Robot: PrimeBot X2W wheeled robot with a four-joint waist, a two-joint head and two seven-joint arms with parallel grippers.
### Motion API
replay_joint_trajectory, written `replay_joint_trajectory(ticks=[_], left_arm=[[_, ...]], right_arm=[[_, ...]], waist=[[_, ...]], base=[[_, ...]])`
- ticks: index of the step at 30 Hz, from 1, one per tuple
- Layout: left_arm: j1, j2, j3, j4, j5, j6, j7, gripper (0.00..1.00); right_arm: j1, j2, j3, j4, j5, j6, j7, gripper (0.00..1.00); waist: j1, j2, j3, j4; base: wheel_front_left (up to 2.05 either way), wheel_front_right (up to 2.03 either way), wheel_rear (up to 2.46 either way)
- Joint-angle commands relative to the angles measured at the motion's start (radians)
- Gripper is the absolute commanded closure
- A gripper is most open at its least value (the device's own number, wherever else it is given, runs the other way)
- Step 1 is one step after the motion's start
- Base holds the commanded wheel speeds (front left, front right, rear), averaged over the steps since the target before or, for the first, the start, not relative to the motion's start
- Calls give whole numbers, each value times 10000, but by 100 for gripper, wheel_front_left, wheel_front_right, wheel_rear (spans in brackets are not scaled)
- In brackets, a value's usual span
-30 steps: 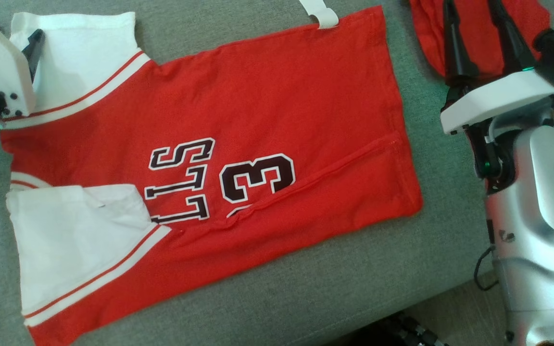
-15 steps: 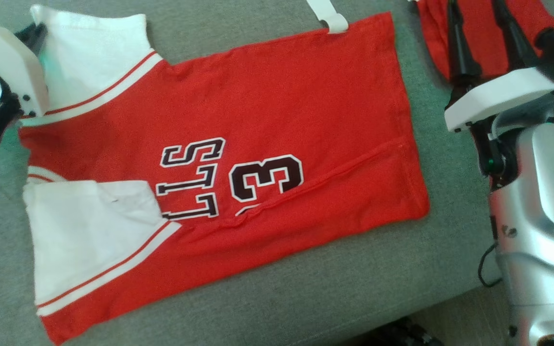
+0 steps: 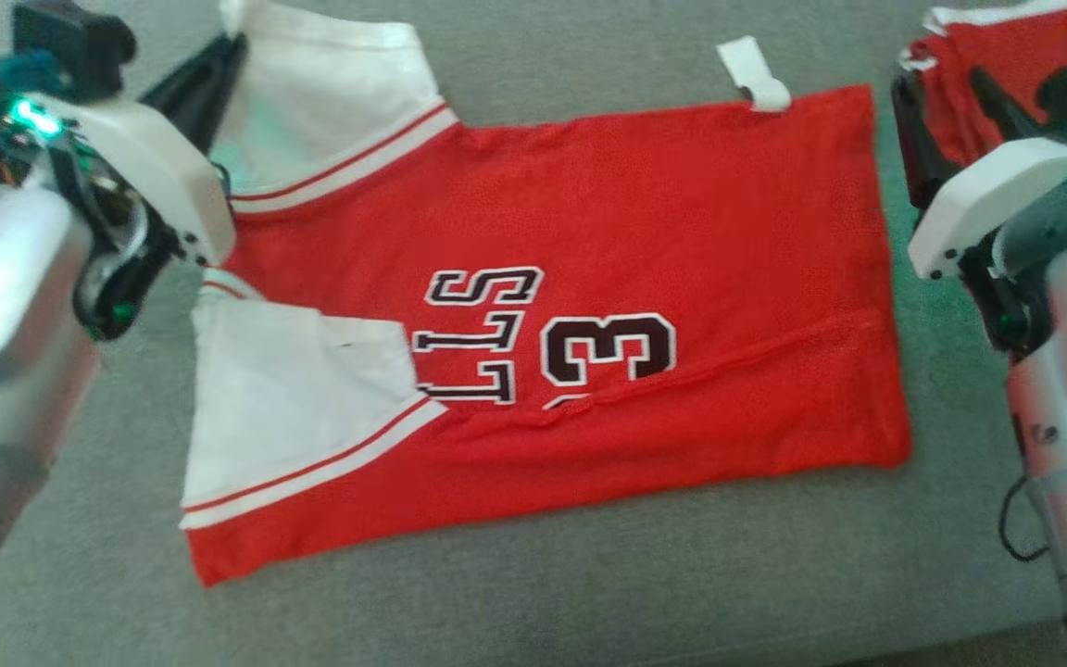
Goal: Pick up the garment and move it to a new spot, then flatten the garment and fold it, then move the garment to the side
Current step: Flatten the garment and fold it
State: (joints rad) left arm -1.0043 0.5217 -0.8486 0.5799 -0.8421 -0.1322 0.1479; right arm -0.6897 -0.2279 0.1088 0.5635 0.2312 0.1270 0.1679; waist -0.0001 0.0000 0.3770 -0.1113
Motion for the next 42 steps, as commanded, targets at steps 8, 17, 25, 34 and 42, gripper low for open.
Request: replay_joint_trajectory(ticks=[8,17,25,34,42], left_arm=[[33,471,135,-1705,220,267,1,100],[76,644,45,-2694,237,520,321,100],[120,694,-11,-2731,200,590,419,100],[62,850,180,-2188,295,829,44,100],[-527,921,505,-1325,486,950,-534,100]], right_arm=[[-823,-543,400,1332,463,37,488,0],[-1546,-716,876,2990,709,37,535,0],[-1884,-680,1529,3693,1063,37,461,38],[-2266,-857,2282,3445,1860,37,-78,100],[-2815,-915,2501,2944,2935,37,-727,100]], waist=[[1,0,19,850],[1,0,374,1175],[1,0,409,1227],[1,0,209,1019],[1,0,207,781]], base=[[0,0,0],[0,0,0],[0,0,0],[0,0,0],[0,0,0]])
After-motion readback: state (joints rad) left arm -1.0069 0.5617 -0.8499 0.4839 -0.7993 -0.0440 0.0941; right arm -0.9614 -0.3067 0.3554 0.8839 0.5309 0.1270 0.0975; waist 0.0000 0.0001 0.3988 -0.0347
